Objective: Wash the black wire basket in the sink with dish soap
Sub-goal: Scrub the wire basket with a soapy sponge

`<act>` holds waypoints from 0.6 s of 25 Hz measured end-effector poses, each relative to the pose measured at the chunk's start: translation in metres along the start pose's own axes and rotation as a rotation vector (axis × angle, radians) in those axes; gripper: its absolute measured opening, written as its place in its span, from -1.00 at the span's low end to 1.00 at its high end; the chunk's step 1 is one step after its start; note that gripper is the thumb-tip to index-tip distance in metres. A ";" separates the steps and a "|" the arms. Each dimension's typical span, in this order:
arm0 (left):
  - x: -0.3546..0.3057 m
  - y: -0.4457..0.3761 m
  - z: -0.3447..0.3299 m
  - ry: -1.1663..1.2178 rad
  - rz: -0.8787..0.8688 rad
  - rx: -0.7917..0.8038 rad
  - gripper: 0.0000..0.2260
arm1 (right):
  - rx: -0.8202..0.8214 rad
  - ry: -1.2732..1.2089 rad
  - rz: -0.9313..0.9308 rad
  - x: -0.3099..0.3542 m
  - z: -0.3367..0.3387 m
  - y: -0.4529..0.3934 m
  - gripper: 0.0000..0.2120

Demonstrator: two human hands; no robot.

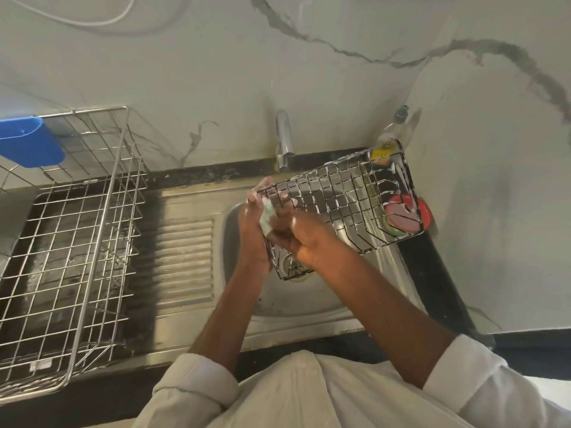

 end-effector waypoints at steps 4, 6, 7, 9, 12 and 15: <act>0.011 0.001 -0.004 0.208 0.086 0.033 -0.49 | -0.337 1.375 0.385 0.012 0.006 -0.003 -0.83; 0.010 0.001 -0.006 0.204 0.087 0.014 -0.46 | -0.389 1.289 0.508 0.017 -0.001 0.000 -0.82; 0.009 0.003 -0.009 0.202 0.102 0.019 -0.46 | -0.397 1.058 0.516 0.019 0.003 0.000 -0.82; 0.013 0.004 -0.013 0.195 0.125 0.029 -0.47 | -0.329 0.433 0.368 0.015 0.012 -0.007 -0.80; 0.021 0.009 -0.017 0.154 0.160 0.017 -0.48 | -0.204 0.243 0.241 0.009 0.006 -0.007 -0.85; 0.017 0.011 -0.020 0.131 0.184 -0.002 -0.50 | -0.080 0.249 0.181 0.014 0.002 0.005 -0.88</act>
Point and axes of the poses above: each hand's wrist, its own y-axis away from the middle knuckle, its own z-axis out of the back of the hand, x = y × z, the point moved 5 cm from there along -y, towards the middle knuckle, and after that the axes turned 7 degrees about x, right-handed, at the moved point
